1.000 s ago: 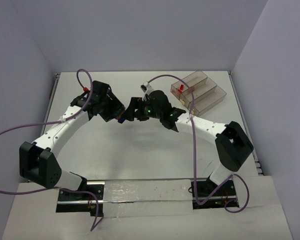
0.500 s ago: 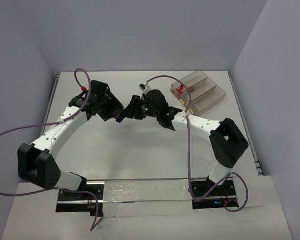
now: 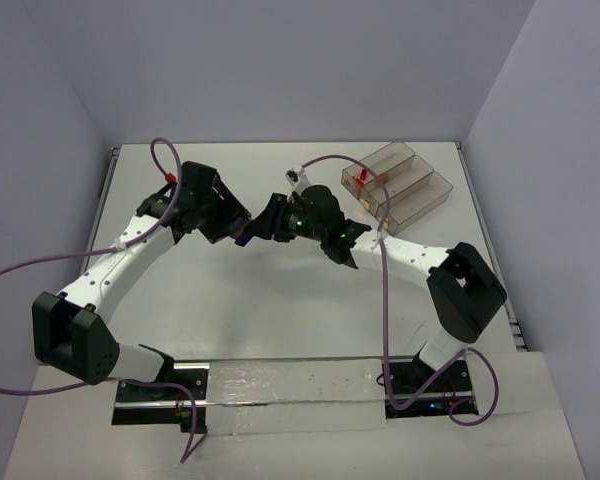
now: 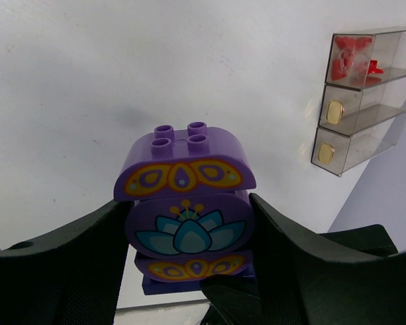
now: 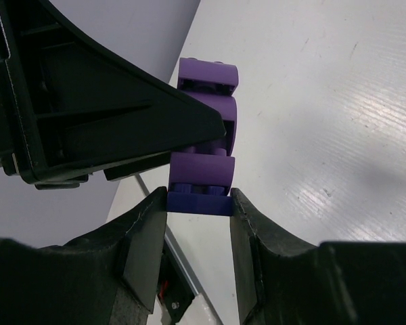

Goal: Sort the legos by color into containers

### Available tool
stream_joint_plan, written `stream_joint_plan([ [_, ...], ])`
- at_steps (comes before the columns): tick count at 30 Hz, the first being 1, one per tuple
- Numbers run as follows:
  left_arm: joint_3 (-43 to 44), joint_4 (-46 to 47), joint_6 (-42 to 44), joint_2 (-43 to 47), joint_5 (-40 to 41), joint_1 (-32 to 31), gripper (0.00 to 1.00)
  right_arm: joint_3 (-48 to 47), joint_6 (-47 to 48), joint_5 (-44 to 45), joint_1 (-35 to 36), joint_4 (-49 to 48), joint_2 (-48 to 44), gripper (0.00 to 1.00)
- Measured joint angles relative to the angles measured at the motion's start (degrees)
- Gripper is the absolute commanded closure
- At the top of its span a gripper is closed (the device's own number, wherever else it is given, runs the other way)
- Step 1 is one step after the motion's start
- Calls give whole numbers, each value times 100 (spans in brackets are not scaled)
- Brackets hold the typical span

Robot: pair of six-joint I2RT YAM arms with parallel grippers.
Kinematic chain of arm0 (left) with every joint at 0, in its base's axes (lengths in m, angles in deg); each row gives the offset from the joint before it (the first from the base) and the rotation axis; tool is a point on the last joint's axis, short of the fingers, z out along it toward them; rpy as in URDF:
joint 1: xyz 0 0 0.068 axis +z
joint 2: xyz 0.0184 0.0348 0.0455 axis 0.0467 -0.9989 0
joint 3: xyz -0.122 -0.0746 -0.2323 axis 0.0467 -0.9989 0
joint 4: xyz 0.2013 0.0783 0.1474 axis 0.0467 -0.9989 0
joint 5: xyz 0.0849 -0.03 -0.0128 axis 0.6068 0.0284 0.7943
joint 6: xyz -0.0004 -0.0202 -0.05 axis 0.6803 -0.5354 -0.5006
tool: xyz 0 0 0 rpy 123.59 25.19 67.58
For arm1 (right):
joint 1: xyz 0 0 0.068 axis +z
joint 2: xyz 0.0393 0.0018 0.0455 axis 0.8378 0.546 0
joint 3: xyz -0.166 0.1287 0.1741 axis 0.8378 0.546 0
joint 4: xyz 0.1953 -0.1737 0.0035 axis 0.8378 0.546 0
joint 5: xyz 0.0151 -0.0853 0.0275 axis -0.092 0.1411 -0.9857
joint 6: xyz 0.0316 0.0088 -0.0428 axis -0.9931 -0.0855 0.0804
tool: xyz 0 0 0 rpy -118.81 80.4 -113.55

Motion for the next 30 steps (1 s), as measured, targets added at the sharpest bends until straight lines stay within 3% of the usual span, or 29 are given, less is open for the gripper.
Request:
stream_joint_plan([
  [12,-57,54,-49,12,-375,-105,100,472,141,-15,-88,66,-498,100],
  [24,-100,175,-44,-6,-134,3,100,1170,618,13,-363,1007,-944,100],
  [30,-281,334,102,-321,-76,3,97,1342,774,388,-830,1700,-1212,100],
])
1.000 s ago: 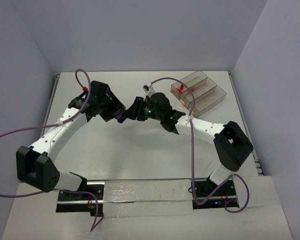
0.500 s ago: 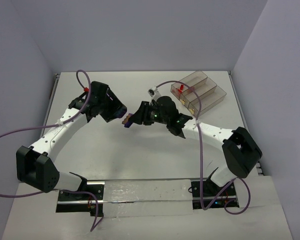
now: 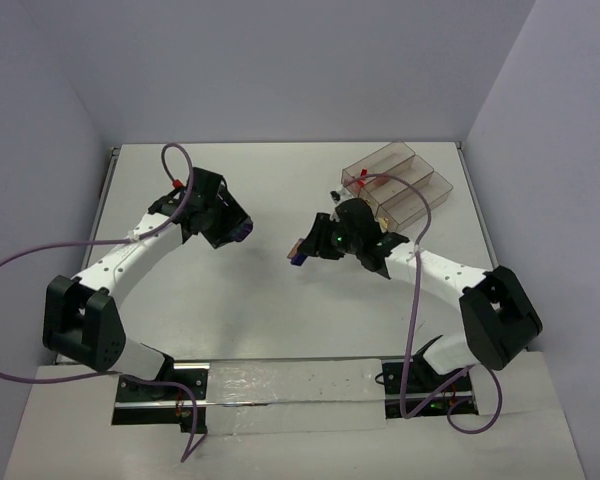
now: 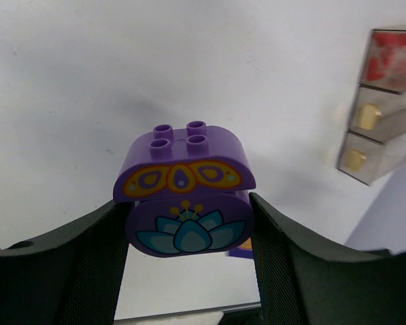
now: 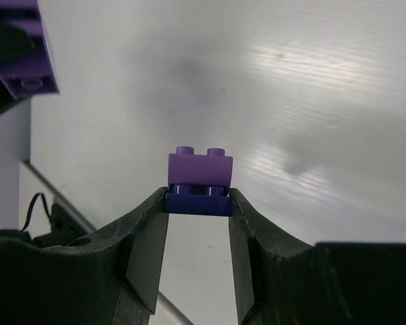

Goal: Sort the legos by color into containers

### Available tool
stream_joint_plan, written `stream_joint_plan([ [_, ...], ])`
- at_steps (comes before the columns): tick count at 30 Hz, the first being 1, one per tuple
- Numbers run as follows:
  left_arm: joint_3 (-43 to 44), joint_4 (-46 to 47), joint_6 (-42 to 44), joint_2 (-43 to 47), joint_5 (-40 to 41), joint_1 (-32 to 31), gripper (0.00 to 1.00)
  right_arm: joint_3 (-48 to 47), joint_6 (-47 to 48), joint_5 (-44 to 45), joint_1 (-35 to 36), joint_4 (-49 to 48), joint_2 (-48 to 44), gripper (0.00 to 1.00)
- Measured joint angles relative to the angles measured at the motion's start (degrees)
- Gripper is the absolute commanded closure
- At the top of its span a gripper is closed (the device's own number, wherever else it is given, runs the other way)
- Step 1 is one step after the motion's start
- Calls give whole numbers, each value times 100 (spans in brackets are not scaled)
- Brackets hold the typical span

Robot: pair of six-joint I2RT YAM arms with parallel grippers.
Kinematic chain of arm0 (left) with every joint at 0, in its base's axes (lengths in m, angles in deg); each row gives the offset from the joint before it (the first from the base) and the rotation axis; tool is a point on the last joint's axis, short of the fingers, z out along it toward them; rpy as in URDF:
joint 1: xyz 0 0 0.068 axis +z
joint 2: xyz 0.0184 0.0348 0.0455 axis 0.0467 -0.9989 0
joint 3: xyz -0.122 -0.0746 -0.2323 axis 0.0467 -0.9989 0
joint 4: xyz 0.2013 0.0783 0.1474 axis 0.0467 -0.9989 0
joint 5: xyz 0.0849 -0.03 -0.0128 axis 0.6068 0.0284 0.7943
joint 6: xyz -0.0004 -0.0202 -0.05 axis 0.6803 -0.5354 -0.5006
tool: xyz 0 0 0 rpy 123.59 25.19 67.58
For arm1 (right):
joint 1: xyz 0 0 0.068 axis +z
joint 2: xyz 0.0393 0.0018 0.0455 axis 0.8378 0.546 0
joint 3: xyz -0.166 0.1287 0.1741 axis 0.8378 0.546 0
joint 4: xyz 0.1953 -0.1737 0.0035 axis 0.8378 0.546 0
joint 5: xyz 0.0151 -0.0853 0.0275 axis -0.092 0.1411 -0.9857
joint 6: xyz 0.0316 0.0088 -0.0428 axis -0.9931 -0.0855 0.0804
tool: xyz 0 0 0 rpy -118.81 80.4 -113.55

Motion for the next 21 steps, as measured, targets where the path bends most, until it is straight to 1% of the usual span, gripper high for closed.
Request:
stream_joint_plan([
  [3,-198,64,101,-279,10,-13,94,191,143,73,-482,242,-272,100],
  [6,-362,86,199,-562,40,-64,87,338,324,167,-920,510,-481,100],
  [9,-417,142,264,-811,107,-146,79,405,507,198,-1202,736,-624,100],
  [11,-418,218,324,-957,153,-206,70,424,591,209,-1292,864,-696,100],
  [12,-418,256,348,-1022,171,-234,67,430,627,211,-1318,912,-724,100],
  [15,-418,352,407,-1184,219,-289,47,488,686,209,-1345,943,-797,100],
  [17,-418,410,453,-1294,220,-300,37,509,697,198,-1354,999,-818,100],
  [21,-418,513,517,-1403,212,-324,23,509,721,177,-1358,1043,-820,100],
])
